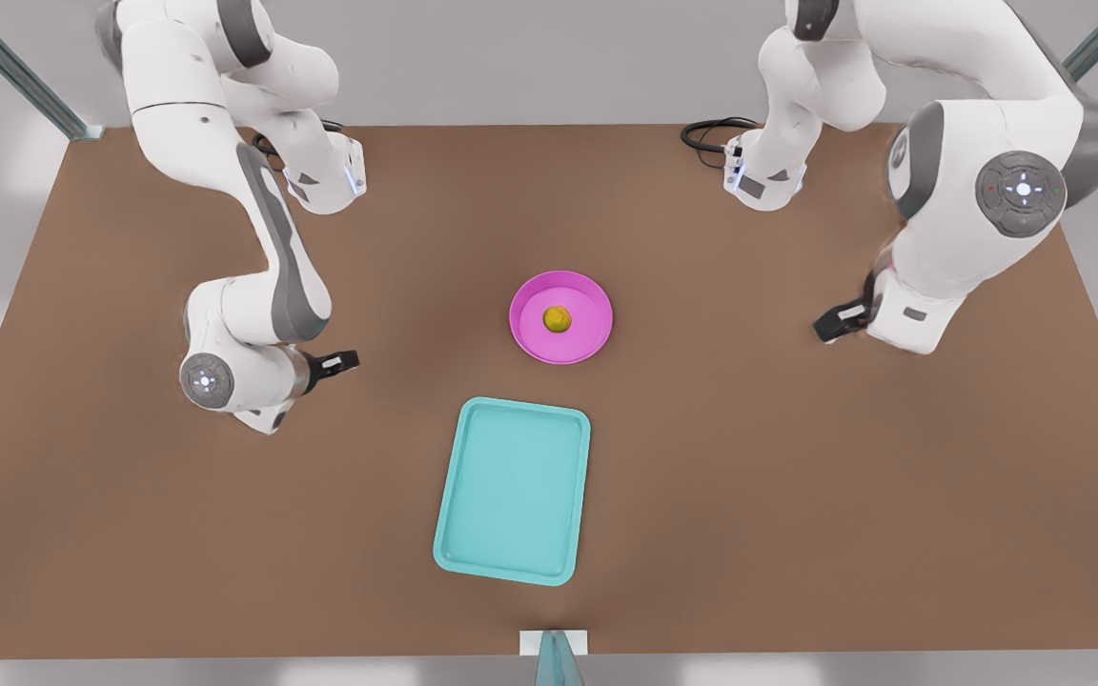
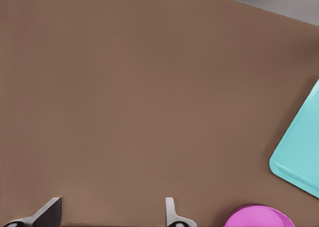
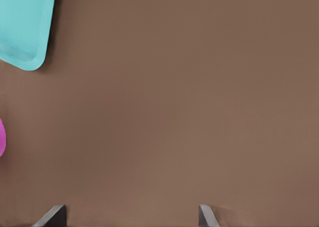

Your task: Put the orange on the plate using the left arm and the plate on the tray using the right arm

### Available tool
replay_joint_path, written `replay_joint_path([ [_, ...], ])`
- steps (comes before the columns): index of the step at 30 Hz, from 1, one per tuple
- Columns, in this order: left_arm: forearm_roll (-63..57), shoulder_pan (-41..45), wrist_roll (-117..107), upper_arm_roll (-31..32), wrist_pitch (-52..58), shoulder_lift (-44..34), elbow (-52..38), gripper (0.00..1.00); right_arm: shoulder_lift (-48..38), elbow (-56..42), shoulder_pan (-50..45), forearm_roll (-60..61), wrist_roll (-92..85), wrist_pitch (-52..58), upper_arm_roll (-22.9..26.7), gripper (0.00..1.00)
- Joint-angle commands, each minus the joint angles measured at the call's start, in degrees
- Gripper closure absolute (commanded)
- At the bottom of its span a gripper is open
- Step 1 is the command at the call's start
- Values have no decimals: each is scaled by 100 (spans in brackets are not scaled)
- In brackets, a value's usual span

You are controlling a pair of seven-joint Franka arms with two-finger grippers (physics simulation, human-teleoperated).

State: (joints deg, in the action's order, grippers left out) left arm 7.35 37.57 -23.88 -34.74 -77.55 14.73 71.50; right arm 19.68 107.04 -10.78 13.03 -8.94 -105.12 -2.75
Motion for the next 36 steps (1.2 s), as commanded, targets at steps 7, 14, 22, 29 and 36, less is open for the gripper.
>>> replay_joint_path([
  [7,-999,-3599,2212,3949,-226,-392,725,0,-201,1627,-1400,2783,358,-4007,-208,0],
  [14,-1016,-3608,2116,3746,-252,-489,620,0,133,1636,-1857,2986,349,-4341,-217,0],
  [22,-999,-3617,2142,3729,-182,-453,646,0,247,1504,-2428,2994,209,-4359,-270,0],
  [29,-999,-3617,2203,3685,-182,-444,646,0,326,1469,-2499,2994,147,-4350,-278,0],
  [36,-999,-3625,2204,3676,-138,-444,637,0,599,1363,-2727,2994,147,-4350,-278,0],
])
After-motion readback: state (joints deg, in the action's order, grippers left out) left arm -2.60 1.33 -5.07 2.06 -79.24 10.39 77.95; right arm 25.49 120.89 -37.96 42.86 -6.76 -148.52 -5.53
